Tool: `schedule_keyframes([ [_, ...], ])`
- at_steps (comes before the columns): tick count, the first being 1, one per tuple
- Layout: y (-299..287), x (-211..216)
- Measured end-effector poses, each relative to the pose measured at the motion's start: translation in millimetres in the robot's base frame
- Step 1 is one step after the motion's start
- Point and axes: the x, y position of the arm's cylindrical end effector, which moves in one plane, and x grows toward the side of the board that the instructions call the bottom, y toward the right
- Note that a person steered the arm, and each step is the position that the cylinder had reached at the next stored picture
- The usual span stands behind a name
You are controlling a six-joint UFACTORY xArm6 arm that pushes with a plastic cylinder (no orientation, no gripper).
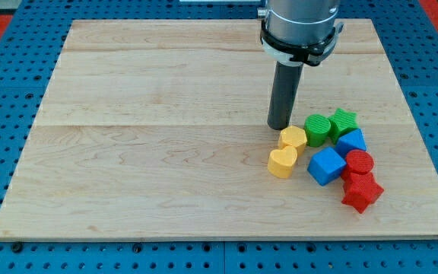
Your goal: Move the red circle into the yellow hexagon
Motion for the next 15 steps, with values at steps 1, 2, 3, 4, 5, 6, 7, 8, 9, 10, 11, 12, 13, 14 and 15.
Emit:
schedule_keyframes([
  [1,0,0],
  [2,-18,-5],
  [3,-41,-34],
  [4,30,-32],
  [5,73,-81],
  [6,161,-65],
  [7,258,-25],
  [8,231,33],
  [9,182,94],
  [10,139,90],
  [11,103,87],
  [12,69,72],
  [13,15,60],
  [14,-25,31],
  [15,-26,20],
])
